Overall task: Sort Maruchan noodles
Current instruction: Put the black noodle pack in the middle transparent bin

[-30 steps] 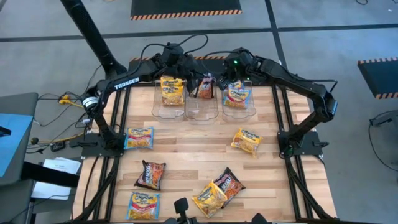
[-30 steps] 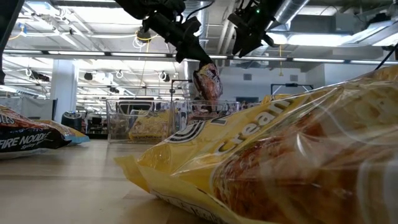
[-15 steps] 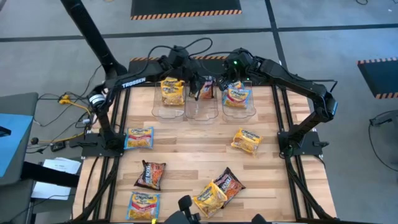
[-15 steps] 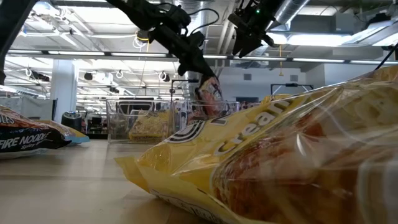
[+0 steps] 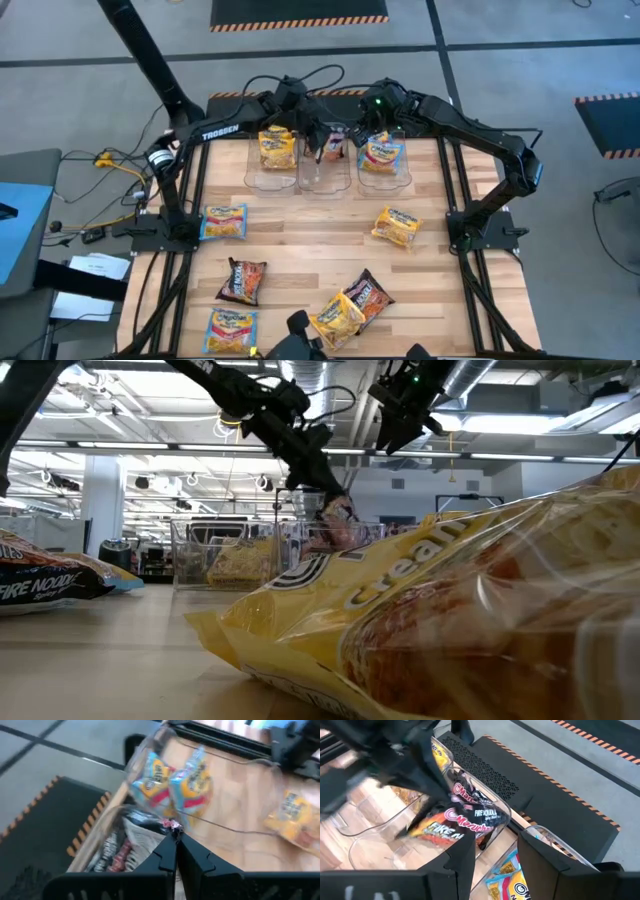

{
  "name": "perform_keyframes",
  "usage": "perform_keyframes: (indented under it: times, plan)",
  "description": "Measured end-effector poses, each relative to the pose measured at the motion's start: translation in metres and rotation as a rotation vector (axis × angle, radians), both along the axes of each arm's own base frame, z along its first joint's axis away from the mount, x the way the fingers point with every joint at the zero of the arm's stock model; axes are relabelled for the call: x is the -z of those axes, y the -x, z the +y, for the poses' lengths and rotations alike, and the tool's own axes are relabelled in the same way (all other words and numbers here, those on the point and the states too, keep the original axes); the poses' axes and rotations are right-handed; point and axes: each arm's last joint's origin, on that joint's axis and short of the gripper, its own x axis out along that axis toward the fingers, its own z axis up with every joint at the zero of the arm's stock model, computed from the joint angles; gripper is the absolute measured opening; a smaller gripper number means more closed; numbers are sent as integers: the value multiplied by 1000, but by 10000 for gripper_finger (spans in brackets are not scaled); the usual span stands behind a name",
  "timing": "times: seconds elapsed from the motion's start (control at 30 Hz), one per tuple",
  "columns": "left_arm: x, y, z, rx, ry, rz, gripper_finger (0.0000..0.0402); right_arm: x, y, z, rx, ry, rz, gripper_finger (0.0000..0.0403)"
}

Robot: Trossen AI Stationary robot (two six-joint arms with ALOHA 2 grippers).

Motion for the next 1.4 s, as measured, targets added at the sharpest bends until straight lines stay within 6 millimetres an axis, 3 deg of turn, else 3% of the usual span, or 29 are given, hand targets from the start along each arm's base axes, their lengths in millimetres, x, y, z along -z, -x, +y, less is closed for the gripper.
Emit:
perform_keyframes:
  times: [0.2, 0.8, 1.4]
  plan:
    - [16, 1, 8, -29, 47, 51, 0, 1, 1, 0, 0, -5, 11, 170]
    - [24, 11, 11, -144, 110, 153, 6, 2, 3, -3, 14, -10, 20, 170]
    - [35, 21, 5, -137, 201, 287, 130, 2, 3, -3, 14, -11, 20, 170]
